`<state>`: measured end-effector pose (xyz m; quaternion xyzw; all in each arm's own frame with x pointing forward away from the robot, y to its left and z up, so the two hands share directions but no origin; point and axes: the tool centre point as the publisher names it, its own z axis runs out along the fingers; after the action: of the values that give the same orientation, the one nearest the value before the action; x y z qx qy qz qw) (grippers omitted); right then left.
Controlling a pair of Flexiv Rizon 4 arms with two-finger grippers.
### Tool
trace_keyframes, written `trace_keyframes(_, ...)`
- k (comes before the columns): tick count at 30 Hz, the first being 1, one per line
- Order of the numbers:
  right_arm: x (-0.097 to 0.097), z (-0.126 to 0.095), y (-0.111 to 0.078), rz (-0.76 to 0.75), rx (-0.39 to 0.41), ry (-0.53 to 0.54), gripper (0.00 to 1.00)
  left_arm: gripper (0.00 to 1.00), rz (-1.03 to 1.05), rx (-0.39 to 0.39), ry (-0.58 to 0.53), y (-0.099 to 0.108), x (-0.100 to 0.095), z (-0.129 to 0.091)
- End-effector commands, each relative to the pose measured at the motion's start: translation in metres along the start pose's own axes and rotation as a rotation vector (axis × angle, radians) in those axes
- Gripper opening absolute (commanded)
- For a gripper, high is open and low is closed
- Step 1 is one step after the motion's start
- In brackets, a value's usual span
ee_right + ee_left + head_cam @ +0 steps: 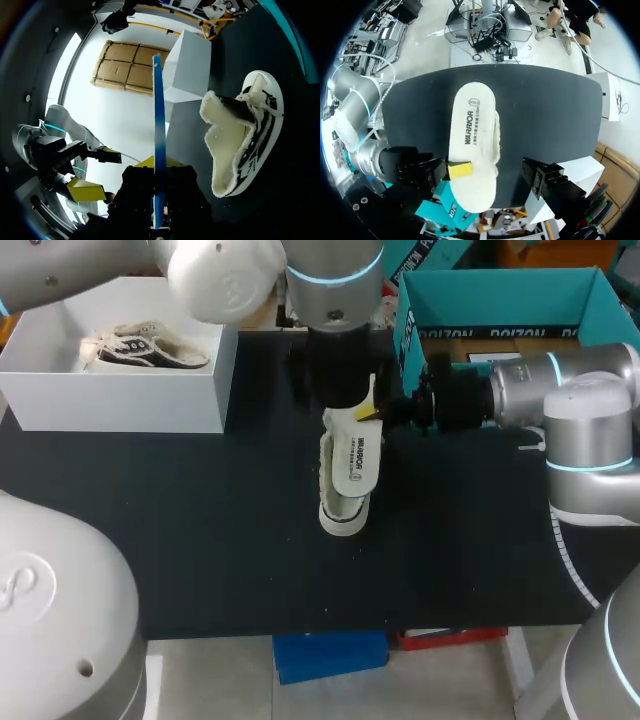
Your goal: Take the shoe out of the shoebox, open the shoe tongue, remove and reinsert the insole, then place the shoe into the shoebox
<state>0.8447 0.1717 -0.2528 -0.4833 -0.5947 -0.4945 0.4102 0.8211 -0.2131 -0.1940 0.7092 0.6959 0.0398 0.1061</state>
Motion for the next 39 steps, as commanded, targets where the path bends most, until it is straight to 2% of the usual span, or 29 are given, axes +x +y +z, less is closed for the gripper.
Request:
trace_keyframes(1, 0.000, 0.001, 0.000, 0.001, -0.002, -0.002, 0.00, 1.00, 0.004, -0.022, -0.025, -0.021, 0.013, 0.001)
trace_keyframes(5, 0.000, 0.001, 0.000, 0.001, -0.002, -0.002, 0.00, 1.00, 0.008, -0.009, -0.080, -0.032, 0.022, 0.000)
trace_keyframes(10, 0.000, 0.001, 0.000, 0.001, -0.002, -0.002, 0.00, 1.00, 0.085, 0.076, -0.332, -0.045, 0.032, 0.002)
trace_keyframes(12, 0.000, 0.001, 0.000, 0.001, -0.002, -0.002, 0.00, 1.00, 0.105, 0.074, -0.464, -0.048, 0.039, 0.004)
trace_keyframes(36, 0.000, 0.001, 0.000, 0.001, -0.002, -0.002, 0.00, 1.00, 0.105, 0.074, -0.464, -0.048, 0.039, 0.004)
trace_keyframes(38, 0.000, 0.001, 0.000, 0.001, -0.002, -0.002, 0.00, 1.00, 0.074, 0.204, -0.655, -0.047, 0.043, 0.002)
trace_keyframes(39, 0.000, 0.001, 0.000, 0.001, -0.002, -0.002, 0.00, 1.00, 0.050, 0.226, -0.717, -0.046, 0.046, 0.001)
